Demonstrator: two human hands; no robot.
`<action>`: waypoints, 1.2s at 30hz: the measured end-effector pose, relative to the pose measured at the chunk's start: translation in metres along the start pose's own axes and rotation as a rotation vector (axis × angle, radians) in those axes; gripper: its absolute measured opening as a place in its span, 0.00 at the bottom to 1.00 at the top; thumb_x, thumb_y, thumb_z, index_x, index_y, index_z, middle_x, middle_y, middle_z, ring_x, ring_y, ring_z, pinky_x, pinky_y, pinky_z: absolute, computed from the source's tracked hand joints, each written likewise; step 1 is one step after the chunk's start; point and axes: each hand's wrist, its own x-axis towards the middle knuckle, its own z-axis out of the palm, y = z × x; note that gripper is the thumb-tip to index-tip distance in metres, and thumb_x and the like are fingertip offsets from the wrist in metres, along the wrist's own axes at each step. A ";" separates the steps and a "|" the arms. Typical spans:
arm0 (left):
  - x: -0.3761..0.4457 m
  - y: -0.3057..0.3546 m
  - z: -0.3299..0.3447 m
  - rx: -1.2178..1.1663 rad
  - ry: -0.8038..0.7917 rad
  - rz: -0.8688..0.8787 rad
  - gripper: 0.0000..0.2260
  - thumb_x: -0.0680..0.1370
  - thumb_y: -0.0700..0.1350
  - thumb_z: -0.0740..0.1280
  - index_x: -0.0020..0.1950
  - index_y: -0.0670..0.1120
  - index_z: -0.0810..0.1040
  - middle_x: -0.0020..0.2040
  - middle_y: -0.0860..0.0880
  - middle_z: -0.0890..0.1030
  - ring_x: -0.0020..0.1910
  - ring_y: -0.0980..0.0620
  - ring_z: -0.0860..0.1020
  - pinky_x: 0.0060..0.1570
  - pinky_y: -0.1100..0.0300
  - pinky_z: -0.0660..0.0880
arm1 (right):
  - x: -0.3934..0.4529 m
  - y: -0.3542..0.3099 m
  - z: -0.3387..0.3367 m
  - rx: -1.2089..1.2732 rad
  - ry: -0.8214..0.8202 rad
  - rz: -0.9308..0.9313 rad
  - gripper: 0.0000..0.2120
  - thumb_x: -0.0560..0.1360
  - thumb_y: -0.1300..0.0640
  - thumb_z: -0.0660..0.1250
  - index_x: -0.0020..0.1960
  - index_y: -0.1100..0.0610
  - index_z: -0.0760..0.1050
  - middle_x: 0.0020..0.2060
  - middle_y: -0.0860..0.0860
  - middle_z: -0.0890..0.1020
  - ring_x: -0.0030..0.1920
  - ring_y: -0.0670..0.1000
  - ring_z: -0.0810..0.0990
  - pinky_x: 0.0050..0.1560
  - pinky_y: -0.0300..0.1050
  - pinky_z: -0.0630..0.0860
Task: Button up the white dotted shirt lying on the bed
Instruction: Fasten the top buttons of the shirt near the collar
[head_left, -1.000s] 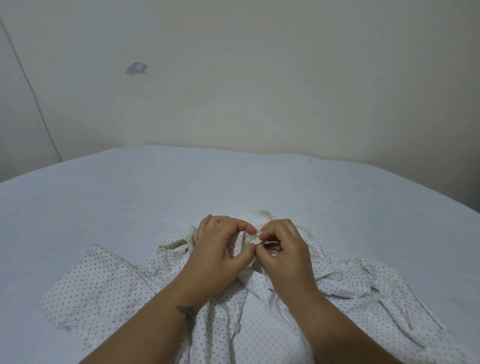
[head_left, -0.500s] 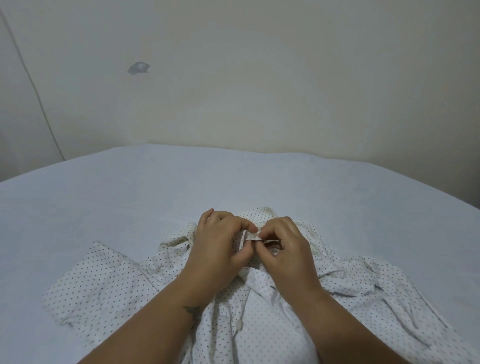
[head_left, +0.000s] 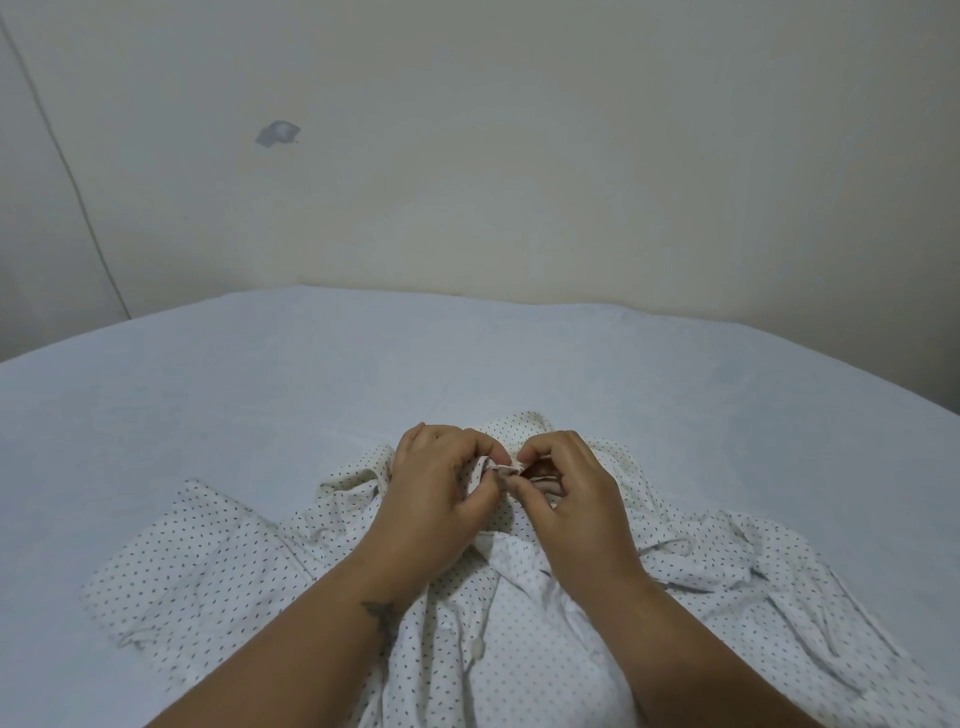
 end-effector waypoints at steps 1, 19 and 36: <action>0.000 0.000 0.000 -0.004 -0.001 -0.002 0.07 0.71 0.56 0.62 0.46 0.61 0.77 0.43 0.62 0.73 0.52 0.58 0.68 0.58 0.51 0.70 | 0.000 0.000 0.000 0.008 -0.002 0.003 0.16 0.73 0.62 0.73 0.47 0.44 0.71 0.45 0.41 0.77 0.46 0.44 0.80 0.42 0.41 0.80; 0.000 -0.002 -0.001 -0.050 0.033 0.068 0.08 0.76 0.47 0.69 0.51 0.57 0.73 0.46 0.62 0.78 0.55 0.72 0.70 0.65 0.39 0.66 | -0.001 0.002 -0.001 0.009 -0.019 0.008 0.12 0.76 0.60 0.69 0.52 0.46 0.70 0.46 0.45 0.79 0.47 0.46 0.81 0.44 0.49 0.81; 0.001 -0.002 -0.006 -0.160 -0.061 0.055 0.11 0.78 0.45 0.67 0.54 0.58 0.70 0.45 0.62 0.81 0.57 0.68 0.73 0.67 0.38 0.64 | -0.001 -0.002 -0.002 -0.005 -0.014 0.031 0.13 0.78 0.62 0.67 0.52 0.45 0.69 0.44 0.48 0.79 0.45 0.47 0.81 0.43 0.52 0.81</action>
